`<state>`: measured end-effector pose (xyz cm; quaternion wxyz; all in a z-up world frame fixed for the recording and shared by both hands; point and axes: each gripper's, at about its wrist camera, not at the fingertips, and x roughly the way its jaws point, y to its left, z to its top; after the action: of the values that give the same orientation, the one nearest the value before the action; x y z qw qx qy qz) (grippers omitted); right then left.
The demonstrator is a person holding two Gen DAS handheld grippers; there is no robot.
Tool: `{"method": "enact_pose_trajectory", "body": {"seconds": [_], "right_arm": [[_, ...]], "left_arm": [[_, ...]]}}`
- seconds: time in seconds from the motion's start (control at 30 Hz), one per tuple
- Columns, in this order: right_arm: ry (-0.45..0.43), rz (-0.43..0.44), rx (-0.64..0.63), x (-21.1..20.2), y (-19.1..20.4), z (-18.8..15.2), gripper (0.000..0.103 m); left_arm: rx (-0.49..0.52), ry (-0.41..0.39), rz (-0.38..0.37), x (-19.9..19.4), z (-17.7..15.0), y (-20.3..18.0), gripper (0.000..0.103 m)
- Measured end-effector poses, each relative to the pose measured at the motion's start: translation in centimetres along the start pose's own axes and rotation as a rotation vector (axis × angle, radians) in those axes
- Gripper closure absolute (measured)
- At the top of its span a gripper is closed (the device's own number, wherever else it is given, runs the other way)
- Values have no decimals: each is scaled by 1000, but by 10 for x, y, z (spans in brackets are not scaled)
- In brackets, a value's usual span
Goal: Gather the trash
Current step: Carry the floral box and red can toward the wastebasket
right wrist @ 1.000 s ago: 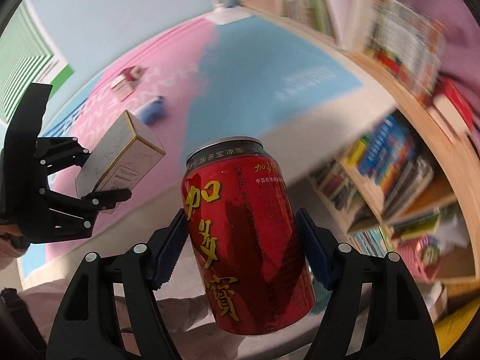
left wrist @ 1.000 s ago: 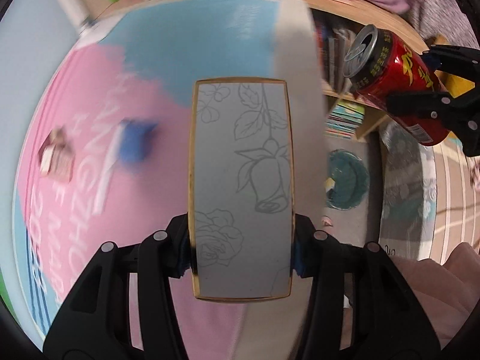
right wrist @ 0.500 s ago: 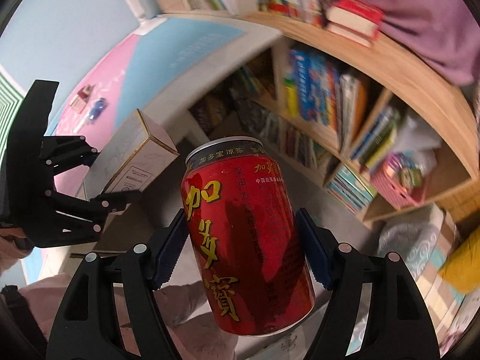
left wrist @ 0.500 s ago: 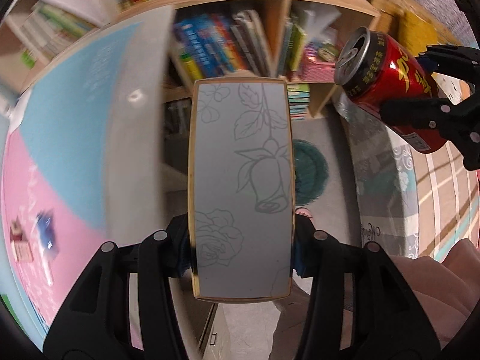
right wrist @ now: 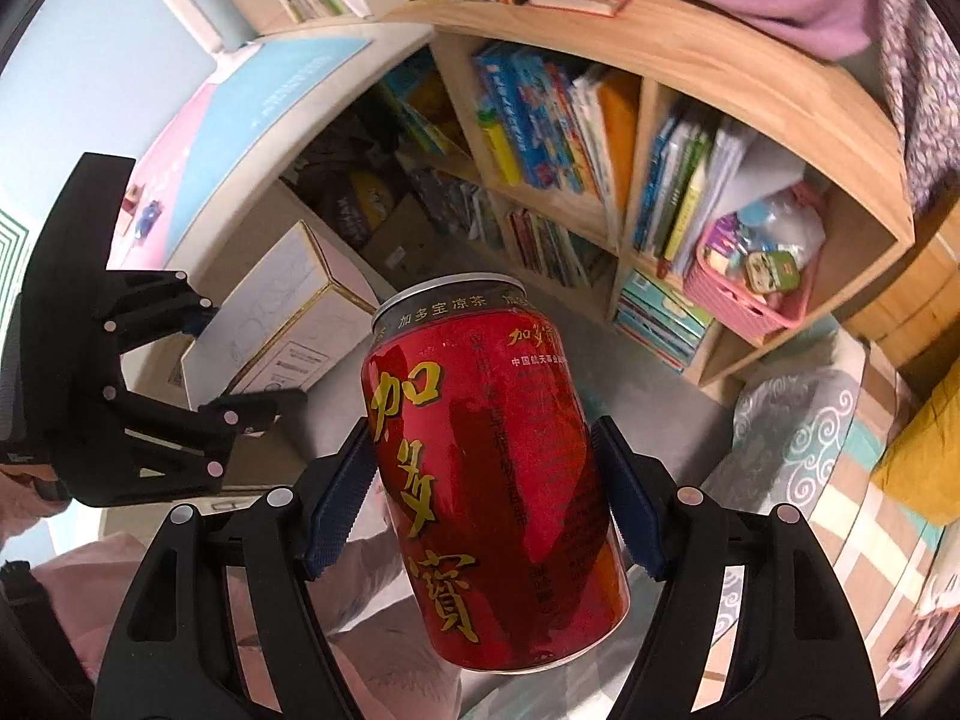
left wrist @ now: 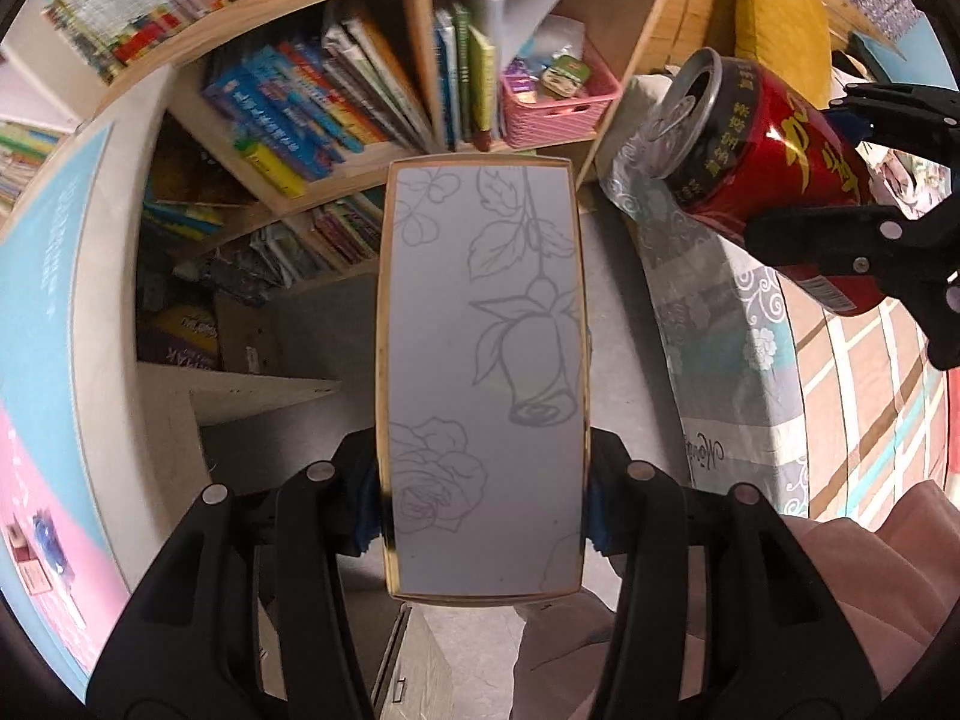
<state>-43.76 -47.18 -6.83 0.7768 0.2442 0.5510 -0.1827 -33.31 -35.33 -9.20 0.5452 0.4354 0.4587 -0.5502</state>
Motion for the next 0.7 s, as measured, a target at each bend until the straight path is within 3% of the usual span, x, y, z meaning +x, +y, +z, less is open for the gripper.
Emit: {"method": "enact_pose_trajectory", "body": {"seconds": [0.7], "right_arm": [[28, 26, 68, 14, -35, -11, 31]], "left_arm": [[41, 56, -13, 26, 22, -16, 56]]}}
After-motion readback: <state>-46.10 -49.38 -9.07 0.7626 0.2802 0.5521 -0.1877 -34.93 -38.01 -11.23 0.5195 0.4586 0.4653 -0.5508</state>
